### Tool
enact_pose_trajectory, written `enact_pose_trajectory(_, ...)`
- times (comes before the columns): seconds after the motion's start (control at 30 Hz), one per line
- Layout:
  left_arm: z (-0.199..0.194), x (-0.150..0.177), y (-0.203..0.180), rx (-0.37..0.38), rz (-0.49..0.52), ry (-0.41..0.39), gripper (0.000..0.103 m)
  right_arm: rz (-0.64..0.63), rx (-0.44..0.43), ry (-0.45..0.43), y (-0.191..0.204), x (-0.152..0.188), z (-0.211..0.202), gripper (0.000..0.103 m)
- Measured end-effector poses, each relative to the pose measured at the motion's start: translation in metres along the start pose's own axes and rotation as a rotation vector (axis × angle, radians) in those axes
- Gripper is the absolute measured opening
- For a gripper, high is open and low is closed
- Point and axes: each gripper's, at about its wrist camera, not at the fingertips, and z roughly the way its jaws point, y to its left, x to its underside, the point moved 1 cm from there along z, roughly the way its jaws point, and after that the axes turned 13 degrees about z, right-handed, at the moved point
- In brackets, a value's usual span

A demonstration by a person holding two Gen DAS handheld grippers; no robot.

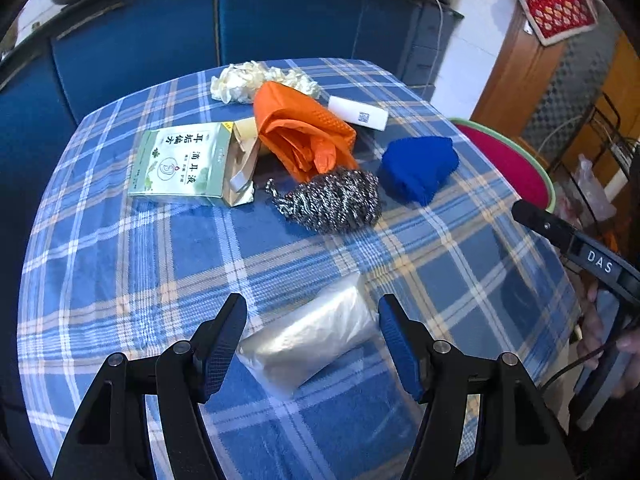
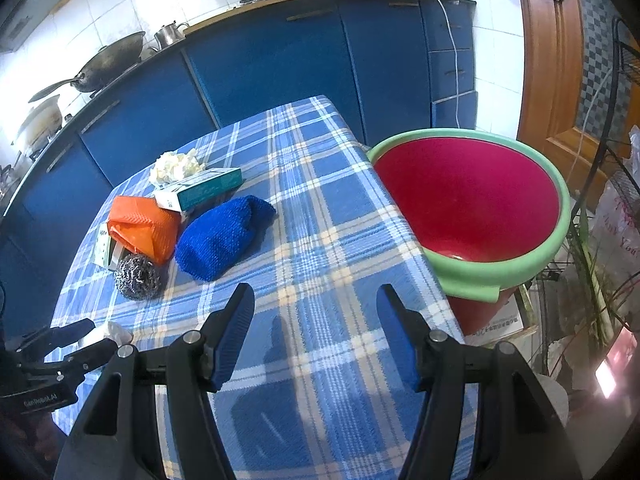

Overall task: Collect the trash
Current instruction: 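Move both tools back over the table toward the remaining items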

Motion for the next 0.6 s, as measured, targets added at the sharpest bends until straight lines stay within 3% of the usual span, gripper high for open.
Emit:
enact_pose_trajectory(0.27, -0.006, 0.005, -0.008, 0.003, 0.08, 0.055, 0.07, -0.008, -0.013, 0.024, 0.005, 0.007, 0.003, 0.065)
enact_pose_trajectory(0.47, -0.019, 0.003, -0.005, -0.03, 0.104, 0.033, 0.074, -0.011, -0.023, 0.041, 0.005, 0.015, 0.008, 0.065)
enact_pose_trajectory(0.6, -0.022, 0.003, -0.003, -0.032, 0.139, 0.061, 0.075, -0.016, -0.031, 0.039, 0.006, 0.018, 0.006, 0.066)
